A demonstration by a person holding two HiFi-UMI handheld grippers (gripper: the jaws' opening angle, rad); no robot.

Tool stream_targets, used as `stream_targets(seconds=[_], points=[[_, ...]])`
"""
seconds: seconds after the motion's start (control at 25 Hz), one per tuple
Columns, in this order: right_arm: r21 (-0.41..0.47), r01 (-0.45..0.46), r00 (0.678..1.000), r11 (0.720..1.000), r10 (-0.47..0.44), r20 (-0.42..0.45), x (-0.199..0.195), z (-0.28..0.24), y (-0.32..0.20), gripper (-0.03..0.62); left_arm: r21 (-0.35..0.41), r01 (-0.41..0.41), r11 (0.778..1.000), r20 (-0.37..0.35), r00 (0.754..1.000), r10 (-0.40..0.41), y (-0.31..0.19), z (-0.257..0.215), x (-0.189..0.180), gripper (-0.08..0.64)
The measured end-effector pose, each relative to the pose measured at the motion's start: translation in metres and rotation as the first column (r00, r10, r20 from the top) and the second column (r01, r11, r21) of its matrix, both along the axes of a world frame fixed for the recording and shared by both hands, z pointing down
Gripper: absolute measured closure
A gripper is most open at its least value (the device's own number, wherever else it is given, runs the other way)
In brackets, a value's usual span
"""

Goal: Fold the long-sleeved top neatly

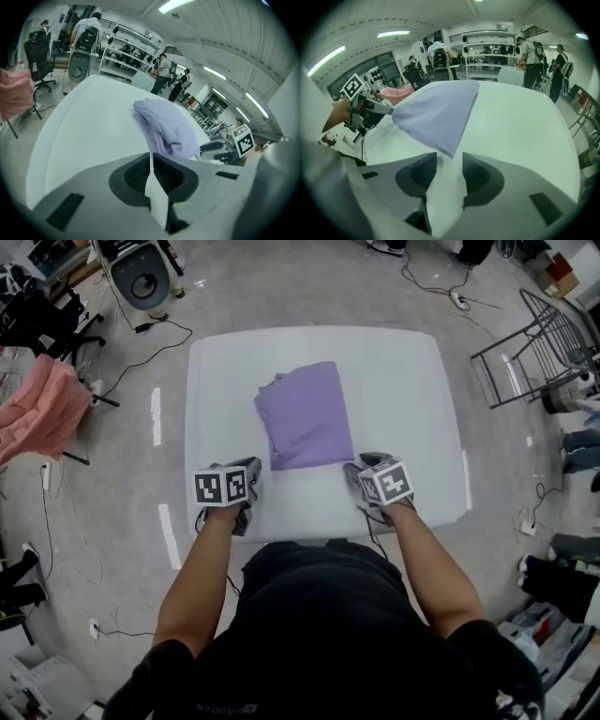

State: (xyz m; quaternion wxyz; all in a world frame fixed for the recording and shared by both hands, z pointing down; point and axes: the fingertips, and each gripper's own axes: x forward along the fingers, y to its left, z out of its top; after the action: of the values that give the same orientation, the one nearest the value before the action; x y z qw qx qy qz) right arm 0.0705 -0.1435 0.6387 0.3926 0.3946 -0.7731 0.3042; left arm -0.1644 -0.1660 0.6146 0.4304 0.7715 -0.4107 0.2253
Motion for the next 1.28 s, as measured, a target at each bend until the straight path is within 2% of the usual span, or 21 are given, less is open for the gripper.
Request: stream_targets(seconds=[0.08, 0.2, 0.28, 0.4, 0.44, 0.52, 0.64, 0.8, 0.88, 1.0, 1.08, 1.16, 1.28], points=[[0.029, -0.032, 0.999, 0.999, 0.03, 0.044, 0.007, -0.015, -0.005, 0.42, 0.045, 0.006, 0.999, -0.028, 1.0, -0.004, -0.011, -0.017, 0.005, 0.552], [0.085, -0.09, 0.986, 0.992, 0.077, 0.151, 0.008, -0.037, -0.025, 0.445, 0.075, -0.047, 0.996, -0.03, 0.998, 0.05, -0.018, -0.029, 0.02, 0.536], [0.081, -0.132, 0.969, 0.988, 0.111, 0.219, 0.006, -0.04, -0.04, 0.442, 0.06, -0.082, 0.995, -0.046, 0.995, 0.085, -0.017, -0.033, 0.034, 0.439], [0.036, -0.192, 0.937, 0.981, 0.172, 0.305, 0.004, -0.036, -0.06, 0.428, 0.038, -0.068, 0.997, -0.101, 0.992, 0.072, -0.016, -0.035, 0.051, 0.42], [0.02, -0.206, 0.926, 0.978, 0.188, 0.327, 0.003, -0.035, -0.065, 0.423, 0.023, -0.052, 0.998, -0.098, 0.994, 0.054, -0.017, -0.031, 0.053, 0.419], [-0.008, -0.214, 0.914, 0.977, 0.203, 0.352, -0.002, -0.031, -0.072, 0.416, -0.017, -0.021, 1.0, -0.037, 0.999, 0.02, -0.02, -0.015, 0.047, 0.417], [-0.031, -0.181, 0.925, 0.983, 0.181, 0.334, -0.008, -0.02, -0.074, 0.43, -0.044, -0.001, 0.999, 0.06, 0.998, 0.003, -0.026, 0.009, 0.037, 0.419], [-0.05, -0.139, 0.936, 0.989, 0.148, 0.32, -0.013, -0.009, -0.071, 0.505, -0.049, -0.019, 0.999, 0.078, 0.997, 0.023, -0.031, 0.022, 0.042, 0.494], [-0.058, -0.134, 0.941, 0.989, 0.146, 0.307, -0.012, -0.003, -0.069, 0.523, -0.048, -0.029, 0.998, 0.1, 0.994, 0.034, -0.031, 0.026, 0.041, 0.506], [-0.063, -0.135, 0.946, 0.989, 0.147, 0.289, -0.012, 0.006, -0.069, 0.518, -0.069, 0.011, 0.998, 0.063, 0.998, -0.007, -0.031, 0.03, 0.036, 0.505], [-0.045, -0.137, 0.951, 0.989, 0.145, 0.274, -0.011, 0.005, -0.07, 0.511, -0.074, 0.031, 0.997, 0.05, 0.998, -0.027, -0.032, 0.03, 0.032, 0.462], [-0.005, -0.15, 0.958, 0.989, 0.147, 0.248, -0.007, -0.004, -0.071, 0.474, -0.042, 0.026, 0.999, 0.05, 0.998, -0.024, -0.032, 0.022, 0.025, 0.408], [0.081, -0.176, 0.959, 0.981, 0.152, 0.24, -0.001, -0.031, -0.064, 0.46, 0.036, 0.021, 0.999, 0.032, 0.999, -0.023, -0.027, -0.003, 0.013, 0.408]])
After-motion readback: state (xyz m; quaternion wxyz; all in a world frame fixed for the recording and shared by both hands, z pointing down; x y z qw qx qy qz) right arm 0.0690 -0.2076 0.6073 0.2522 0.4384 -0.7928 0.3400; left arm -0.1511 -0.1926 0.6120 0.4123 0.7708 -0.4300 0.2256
